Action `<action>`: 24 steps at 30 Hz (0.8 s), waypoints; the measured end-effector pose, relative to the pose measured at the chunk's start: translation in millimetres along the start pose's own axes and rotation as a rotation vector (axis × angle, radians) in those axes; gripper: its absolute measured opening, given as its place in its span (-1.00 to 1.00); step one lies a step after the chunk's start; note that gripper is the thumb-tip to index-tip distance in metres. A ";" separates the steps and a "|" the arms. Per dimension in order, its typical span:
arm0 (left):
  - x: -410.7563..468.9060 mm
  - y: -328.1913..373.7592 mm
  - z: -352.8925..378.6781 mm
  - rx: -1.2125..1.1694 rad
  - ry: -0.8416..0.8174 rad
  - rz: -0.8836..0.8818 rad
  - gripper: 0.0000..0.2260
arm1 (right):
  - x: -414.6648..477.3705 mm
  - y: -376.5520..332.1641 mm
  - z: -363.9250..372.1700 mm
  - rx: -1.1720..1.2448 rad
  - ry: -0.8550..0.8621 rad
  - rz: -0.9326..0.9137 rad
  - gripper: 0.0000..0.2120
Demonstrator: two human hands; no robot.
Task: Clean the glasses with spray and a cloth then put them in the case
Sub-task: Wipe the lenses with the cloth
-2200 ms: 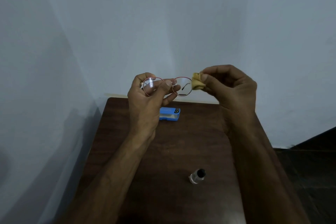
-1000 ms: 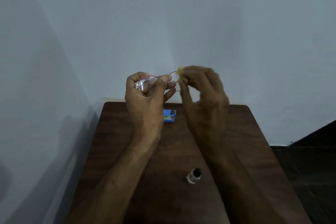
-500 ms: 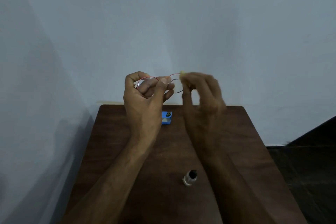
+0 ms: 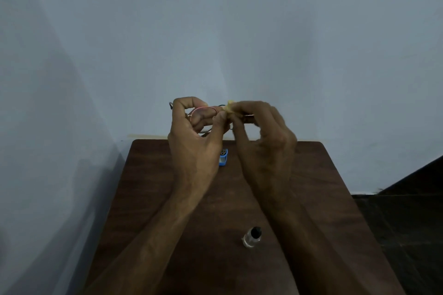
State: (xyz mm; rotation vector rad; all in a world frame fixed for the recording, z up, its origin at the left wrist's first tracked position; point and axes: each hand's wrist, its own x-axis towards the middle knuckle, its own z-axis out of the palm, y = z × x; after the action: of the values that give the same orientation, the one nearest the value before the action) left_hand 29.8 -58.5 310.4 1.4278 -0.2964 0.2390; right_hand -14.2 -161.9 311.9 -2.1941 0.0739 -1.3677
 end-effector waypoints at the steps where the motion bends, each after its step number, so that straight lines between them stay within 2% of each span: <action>1: -0.2 -0.4 0.4 0.003 -0.008 -0.006 -0.73 | 2.7 3.3 0.0 0.002 0.026 0.033 -0.90; 3: 0.7 -1.0 0.8 -0.007 -0.006 -0.022 -0.74 | 5.0 3.8 2.2 0.011 0.045 0.062 -0.91; 6: 2.9 -3.6 -2.4 -0.043 -0.010 -0.036 -0.73 | -3.1 -6.2 6.5 0.013 -0.006 0.004 -0.89; 10: -0.7 0.2 -1.7 -0.152 0.006 -0.089 -0.76 | 1.9 6.3 6.5 0.018 0.059 0.059 -0.90; 14: 7.4 0.4 -3.5 -0.212 0.054 -0.140 -0.75 | -16.3 -7.7 11.9 0.002 -0.071 0.016 -0.85; 18: 11.0 5.4 -3.3 -0.293 0.066 -0.162 -0.77 | 6.7 6.8 7.7 -0.012 0.110 0.116 -0.89; 22: 16.9 4.1 -6.0 -0.291 0.104 -0.166 -0.72 | -6.3 -14.8 13.7 -0.025 -0.040 -0.004 -0.86; 24: 17.6 4.4 -7.8 -0.296 0.090 -0.177 -0.69 | -6.3 -11.2 12.7 -0.024 0.007 -0.002 -0.86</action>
State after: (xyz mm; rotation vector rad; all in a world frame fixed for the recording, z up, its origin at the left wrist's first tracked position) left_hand 45.3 -50.4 319.6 1.1388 -0.1234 0.1086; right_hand -9.1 -145.0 307.9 -2.2100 0.0916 -1.3822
